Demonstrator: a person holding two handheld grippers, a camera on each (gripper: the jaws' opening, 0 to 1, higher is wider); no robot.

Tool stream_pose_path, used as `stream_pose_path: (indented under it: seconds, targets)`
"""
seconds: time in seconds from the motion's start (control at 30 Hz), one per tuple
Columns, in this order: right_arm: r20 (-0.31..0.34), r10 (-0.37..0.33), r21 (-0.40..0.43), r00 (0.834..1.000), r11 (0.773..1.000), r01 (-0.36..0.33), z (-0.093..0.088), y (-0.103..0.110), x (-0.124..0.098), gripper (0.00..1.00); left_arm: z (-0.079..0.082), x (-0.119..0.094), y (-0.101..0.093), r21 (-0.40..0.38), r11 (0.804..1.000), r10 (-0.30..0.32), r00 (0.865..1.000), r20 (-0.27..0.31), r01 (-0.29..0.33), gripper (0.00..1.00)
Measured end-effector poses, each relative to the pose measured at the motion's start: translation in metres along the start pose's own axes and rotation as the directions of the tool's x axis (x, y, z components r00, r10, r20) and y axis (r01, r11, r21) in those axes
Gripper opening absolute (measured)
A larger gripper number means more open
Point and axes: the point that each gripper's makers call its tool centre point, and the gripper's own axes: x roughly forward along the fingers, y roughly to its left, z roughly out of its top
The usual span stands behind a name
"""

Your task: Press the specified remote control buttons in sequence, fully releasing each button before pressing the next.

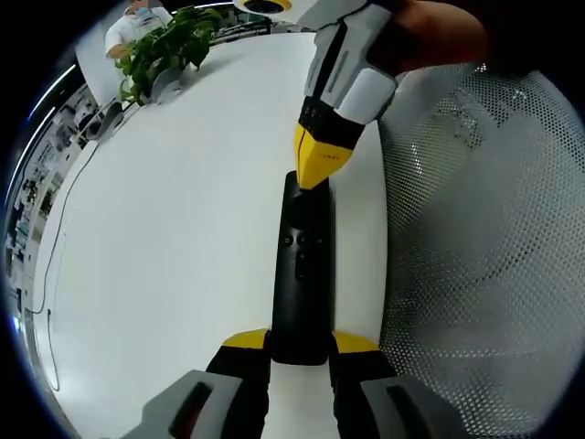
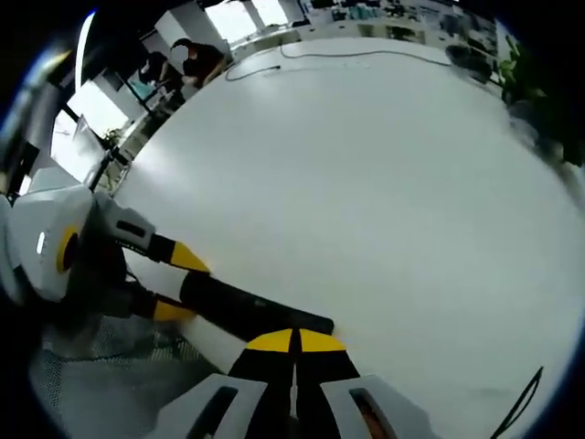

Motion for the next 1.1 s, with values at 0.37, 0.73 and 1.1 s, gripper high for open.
stream_pose_path:
  seconds: [0.37, 0.73, 1.1]
  targets:
    - [0.007, -0.017, -0.041, 1.0, 0.999, 0.017, 0.0002, -0.0011, 0.001, 0.0, 0.0, -0.0002, 0.0004, 0.0, 1.0, -0.003, 1.0, 0.003, 0.003, 0.25]
    - [0.02, 0.037, 0.091, 0.999, 0.995, -0.038, 0.0009, -0.0036, -0.0011, 0.0, -0.0001, -0.0004, 0.0003, -0.005, 1.0, 0.0, 1.0, 0.001, 0.0, 0.25]
    - [0.04, 0.075, 0.078, 0.996, 0.994, -0.078, 0.0052, 0.0063, -0.0017, 0.0, -0.0001, -0.0003, 0.0002, -0.006, 1.0, 0.001, 1.0, 0.006, -0.001, 0.25]
